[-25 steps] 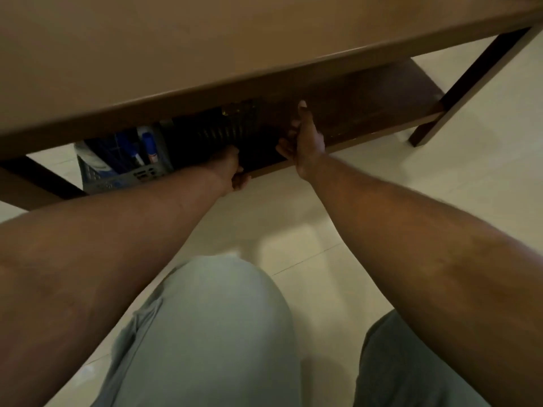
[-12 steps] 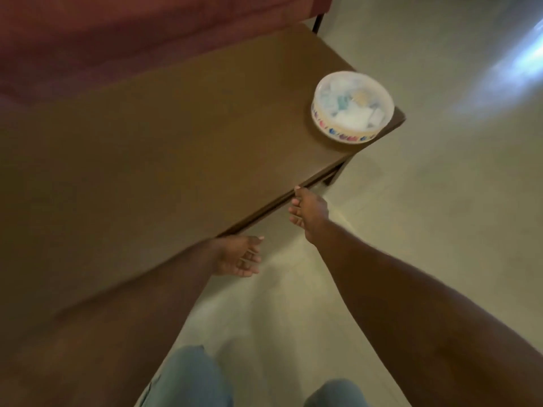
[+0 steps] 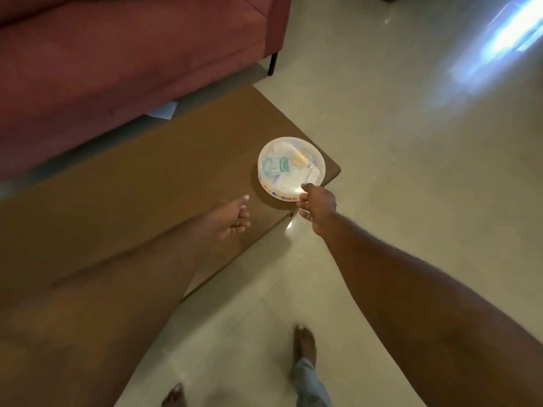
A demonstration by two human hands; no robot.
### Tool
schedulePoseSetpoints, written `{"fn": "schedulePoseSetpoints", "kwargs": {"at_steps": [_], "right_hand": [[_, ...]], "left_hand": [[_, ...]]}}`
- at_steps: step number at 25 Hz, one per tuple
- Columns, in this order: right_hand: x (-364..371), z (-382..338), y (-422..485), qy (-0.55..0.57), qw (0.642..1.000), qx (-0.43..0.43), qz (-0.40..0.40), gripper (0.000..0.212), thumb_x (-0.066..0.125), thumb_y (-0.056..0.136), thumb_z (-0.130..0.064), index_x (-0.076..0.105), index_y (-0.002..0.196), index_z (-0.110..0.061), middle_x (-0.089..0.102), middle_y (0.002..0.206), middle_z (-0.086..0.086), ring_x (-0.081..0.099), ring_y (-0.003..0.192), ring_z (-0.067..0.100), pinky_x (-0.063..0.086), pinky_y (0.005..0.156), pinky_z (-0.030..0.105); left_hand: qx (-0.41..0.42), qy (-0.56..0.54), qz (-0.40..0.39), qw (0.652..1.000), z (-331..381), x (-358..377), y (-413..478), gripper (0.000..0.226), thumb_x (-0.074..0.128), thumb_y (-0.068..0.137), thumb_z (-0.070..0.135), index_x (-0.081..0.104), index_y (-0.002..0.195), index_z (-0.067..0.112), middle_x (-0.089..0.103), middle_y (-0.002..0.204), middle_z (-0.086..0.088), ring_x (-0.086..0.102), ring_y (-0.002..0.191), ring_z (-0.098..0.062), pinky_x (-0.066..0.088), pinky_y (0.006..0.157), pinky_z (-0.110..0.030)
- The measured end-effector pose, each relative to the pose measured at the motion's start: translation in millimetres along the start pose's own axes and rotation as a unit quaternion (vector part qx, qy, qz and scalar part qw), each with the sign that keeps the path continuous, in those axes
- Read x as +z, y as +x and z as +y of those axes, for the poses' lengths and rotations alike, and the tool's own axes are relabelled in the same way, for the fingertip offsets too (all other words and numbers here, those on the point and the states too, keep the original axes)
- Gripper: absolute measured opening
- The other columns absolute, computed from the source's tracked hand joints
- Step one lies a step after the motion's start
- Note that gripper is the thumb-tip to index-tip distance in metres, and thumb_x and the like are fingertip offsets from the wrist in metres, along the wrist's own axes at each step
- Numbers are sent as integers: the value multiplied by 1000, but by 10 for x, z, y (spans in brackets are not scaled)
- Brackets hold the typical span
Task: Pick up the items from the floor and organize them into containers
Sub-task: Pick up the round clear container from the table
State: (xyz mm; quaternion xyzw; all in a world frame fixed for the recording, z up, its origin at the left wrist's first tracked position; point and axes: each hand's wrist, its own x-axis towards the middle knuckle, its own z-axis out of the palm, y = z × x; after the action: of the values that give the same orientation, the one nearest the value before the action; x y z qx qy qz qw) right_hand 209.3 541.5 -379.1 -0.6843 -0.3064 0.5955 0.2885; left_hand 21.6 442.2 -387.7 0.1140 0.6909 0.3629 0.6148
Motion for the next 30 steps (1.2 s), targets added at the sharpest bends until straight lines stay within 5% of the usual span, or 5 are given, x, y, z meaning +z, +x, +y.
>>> {"fn": "schedulePoseSetpoints", "kwargs": {"at_steps": [8,11,17,22,30], "right_hand": [[-519,-291,1536,-100,994,42,8,27,74,86,-38,59,88,-15,63,88,4,59,74,18,51,67,34],[-471,-227,1852,-125,991,44,-37,39,74,86,-44,61,108,-14,64,100,3,59,88,19,53,78,36],[-371,17,2033,-92,994,22,-56,34,72,90,-17,57,120,-20,66,117,3,61,91,16,49,60,30],[-392,241,1928,-60,996,20,-61,41,68,88,-16,50,124,-15,60,123,8,61,99,28,52,52,30],[-777,936,1188,26,997,34,-58,39,66,80,-13,54,116,-8,60,120,13,70,102,36,64,70,41]], "left_hand": [[-11,-16,122,992,371,999,1041,28,53,101,45,43,113,22,52,95,-4,49,69,-12,40,57,-22],[-25,4,162,986,343,1157,1353,61,48,102,48,30,150,15,54,129,-8,61,104,-18,52,82,-29],[-3,-7,211,978,160,1200,1606,24,69,93,16,47,86,24,60,103,-6,55,83,-19,51,71,-33],[0,-105,187,977,23,1212,1597,43,71,93,14,48,129,15,63,122,-5,64,88,-13,60,79,-29],[26,-142,167,975,-671,1105,981,33,71,84,0,46,100,14,61,112,-11,66,95,-22,61,64,-31]]}}
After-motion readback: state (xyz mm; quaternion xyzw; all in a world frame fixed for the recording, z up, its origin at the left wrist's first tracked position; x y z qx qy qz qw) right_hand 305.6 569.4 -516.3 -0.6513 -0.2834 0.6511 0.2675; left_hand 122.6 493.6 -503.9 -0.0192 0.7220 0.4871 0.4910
